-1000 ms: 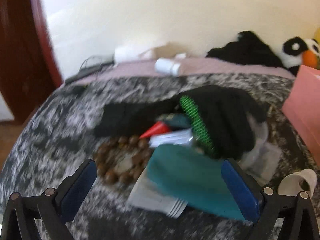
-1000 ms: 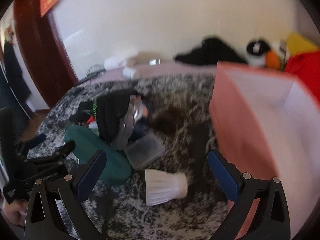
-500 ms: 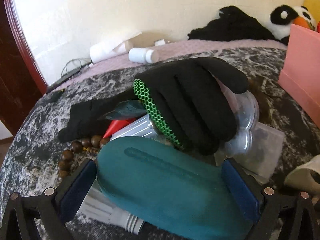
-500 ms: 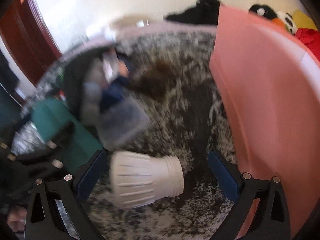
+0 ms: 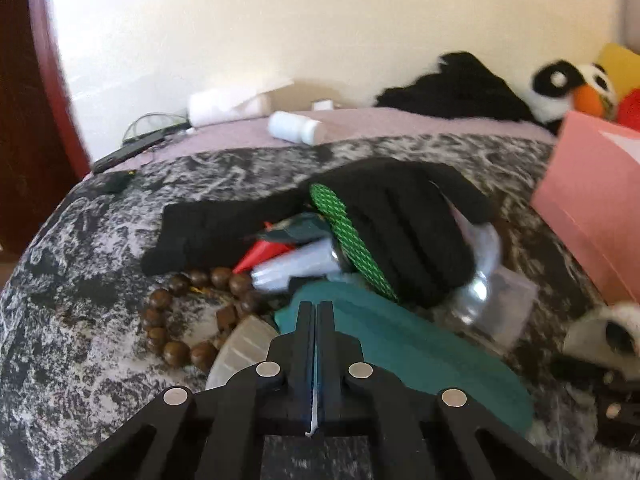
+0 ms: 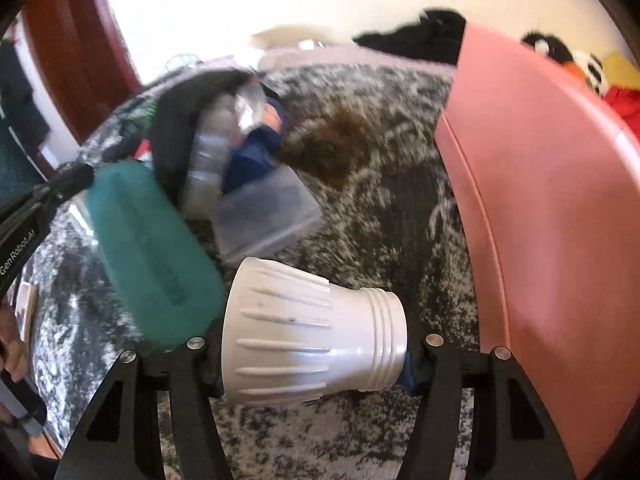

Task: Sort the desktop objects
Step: 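Grasp the white ribbed cup with the right gripper while the left gripper grasps the teal oval case, then carry both held items over the pink box and open both grippers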

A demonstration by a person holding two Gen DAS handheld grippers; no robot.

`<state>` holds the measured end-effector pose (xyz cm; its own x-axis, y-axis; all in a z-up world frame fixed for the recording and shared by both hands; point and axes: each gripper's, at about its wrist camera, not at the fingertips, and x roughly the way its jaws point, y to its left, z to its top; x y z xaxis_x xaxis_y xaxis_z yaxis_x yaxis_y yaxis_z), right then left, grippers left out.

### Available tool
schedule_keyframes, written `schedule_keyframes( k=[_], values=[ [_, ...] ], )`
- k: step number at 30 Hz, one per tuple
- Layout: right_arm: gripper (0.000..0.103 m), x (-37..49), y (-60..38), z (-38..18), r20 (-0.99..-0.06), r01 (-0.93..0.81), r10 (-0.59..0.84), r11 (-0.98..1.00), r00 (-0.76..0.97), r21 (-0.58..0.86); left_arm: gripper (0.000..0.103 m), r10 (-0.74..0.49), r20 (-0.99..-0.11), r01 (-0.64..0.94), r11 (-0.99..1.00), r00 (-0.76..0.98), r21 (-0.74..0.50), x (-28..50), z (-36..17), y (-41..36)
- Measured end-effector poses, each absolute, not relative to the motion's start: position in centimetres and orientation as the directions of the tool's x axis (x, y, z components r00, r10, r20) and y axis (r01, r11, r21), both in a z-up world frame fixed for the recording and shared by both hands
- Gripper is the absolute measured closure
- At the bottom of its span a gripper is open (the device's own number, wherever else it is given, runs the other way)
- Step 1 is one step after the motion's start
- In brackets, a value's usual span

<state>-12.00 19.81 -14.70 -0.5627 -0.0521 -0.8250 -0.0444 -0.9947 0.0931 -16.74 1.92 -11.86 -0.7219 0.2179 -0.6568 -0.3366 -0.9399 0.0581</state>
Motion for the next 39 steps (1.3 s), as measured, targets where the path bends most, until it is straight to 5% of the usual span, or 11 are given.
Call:
schedule_keyframes(
  k=[2, 3, 4, 6, 10, 17, 22, 23, 25, 31, 39],
  values=[
    [0.040, -11.7, 19.2, -13.7, -0.808, -0.036, -0.049, -0.996, -0.587, 0.087, 0.103, 0.262, -0.669, -0.398, -0.916, -0.695, 0.054, -15.9, -12.4, 2.6],
    [0.039, -11.6, 18.6, -13.0, -0.805, -0.036, -0.047, -0.996, -0.591, 0.084, 0.088, 0.274, -0.680, -0.417, -0.907, -0.680, 0.052, -15.5, -12.7, 2.9],
    [0.039, -11.5, 18.3, -12.7, -0.802, -0.037, -0.044, -0.996, -0.595, 0.082, 0.052, 0.273, -0.687, -0.426, -0.903, -0.673, 0.058, -15.0, -12.9, 3.3],
    [0.039, -11.6, 18.1, -12.5, -0.797, -0.038, -0.037, -0.996, -0.603, 0.075, 0.000, 0.251, -0.672, -0.403, -0.912, -0.696, 0.077, -13.6, -13.0, 3.8],
    [0.039, -10.7, 18.1, -11.8, -0.789, -0.054, -0.029, -0.996, -0.613, 0.078, 0.000, 0.324, -0.657, -0.400, -0.916, -0.680, -0.038, -12.2, -12.4, 3.6],
    [0.039, -10.0, 18.9, -10.7, -0.762, -0.088, -0.017, -0.991, -0.647, 0.097, 0.001, 0.486, -0.707, -0.164, -0.865, -0.514, -0.475, -15.2, -16.0, 1.3],
    [0.039, -10.0, 19.6, -10.5, -0.757, -0.109, -0.010, -0.988, -0.653, 0.107, 0.002, 0.446, -0.725, -0.011, -0.855, -0.524, -0.518, -17.7, -18.9, 0.4],
    [0.039, -10.1, 19.7, -10.5, -0.757, -0.108, -0.010, -0.988, -0.653, 0.107, 0.005, 0.443, -0.713, -0.018, -0.856, -0.544, -0.517, -18.1, -18.9, 0.6],
    [0.039, -10.1, 19.7, -10.5, -0.757, -0.106, -0.009, -0.989, -0.654, 0.103, 0.045, 0.453, -0.686, -0.087, -0.863, -0.569, -0.497, -18.9, -18.7, 1.4],
    [0.039, -10.1, 19.7, -10.1, -0.738, -0.107, 0.010, -0.991, -0.674, 0.084, 0.052, 0.405, -0.685, -0.144, -0.902, -0.606, -0.406, -17.1, -16.5, 3.3],
    [0.040, -7.2, 20.3, -6.5, -0.657, -0.097, -0.023, -0.984, -0.754, 0.147, 0.062, 0.290, -0.565, -0.282, -0.954, -0.772, -0.104, -11.6, -7.7, 5.4]
  ],
)
